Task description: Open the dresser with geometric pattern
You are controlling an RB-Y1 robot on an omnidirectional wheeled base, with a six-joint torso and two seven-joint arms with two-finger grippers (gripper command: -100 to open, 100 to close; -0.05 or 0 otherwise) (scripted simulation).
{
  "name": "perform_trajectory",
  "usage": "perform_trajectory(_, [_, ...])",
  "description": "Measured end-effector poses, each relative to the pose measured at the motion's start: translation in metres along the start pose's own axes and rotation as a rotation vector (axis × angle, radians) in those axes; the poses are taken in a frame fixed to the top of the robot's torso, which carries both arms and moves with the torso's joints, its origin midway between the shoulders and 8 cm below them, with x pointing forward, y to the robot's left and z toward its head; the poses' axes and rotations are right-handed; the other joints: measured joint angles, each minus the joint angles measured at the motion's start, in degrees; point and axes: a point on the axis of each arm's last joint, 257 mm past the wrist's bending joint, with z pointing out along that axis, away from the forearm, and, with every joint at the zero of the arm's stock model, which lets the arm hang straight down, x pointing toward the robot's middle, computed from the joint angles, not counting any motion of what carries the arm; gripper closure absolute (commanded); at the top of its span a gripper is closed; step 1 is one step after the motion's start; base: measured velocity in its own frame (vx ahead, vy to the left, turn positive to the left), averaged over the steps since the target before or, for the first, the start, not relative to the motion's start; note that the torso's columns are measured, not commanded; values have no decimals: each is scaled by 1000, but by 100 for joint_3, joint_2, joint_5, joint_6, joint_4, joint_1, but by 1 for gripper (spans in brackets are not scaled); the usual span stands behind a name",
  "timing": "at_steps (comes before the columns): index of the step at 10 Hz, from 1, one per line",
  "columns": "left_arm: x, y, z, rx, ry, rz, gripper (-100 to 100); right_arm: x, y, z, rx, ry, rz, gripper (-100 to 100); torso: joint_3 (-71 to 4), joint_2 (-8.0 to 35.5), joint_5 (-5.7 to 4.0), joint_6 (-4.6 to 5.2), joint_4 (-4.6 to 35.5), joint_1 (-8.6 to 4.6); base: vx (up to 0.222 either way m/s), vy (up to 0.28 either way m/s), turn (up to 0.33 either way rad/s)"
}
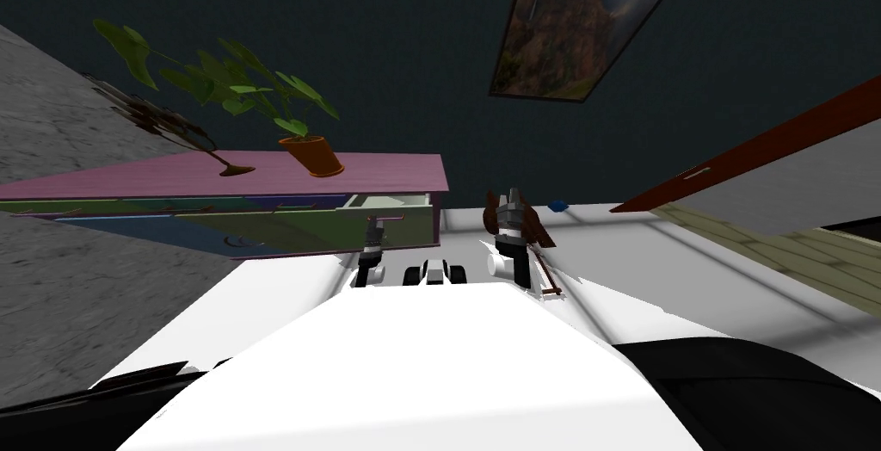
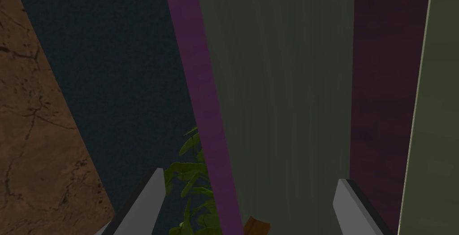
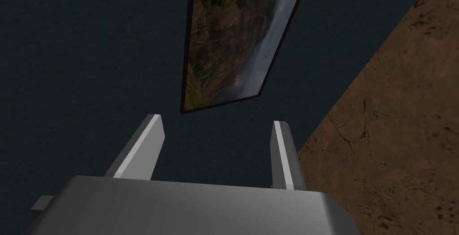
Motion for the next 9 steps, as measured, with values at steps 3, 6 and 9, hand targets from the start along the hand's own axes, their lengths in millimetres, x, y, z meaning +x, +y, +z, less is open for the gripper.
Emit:
perform_trajectory(3, [-3,-3,12,-7,3,-4,-100,0,0,0,0,0,0,0,22,40,-16,-8,26,-14,-26,-14,2])
perform_trajectory(6, [-2,8,5,-45,3,-6,0,0,0,0,0,0,0,0,-7,-19,19,10,-26,7,0,0,0])
perform_trajectory(9, [-2,13,2,-60,3,-6,0,0,0,0,0,0,0,0,-20,-44,35,12,-49,20,0,0,0])
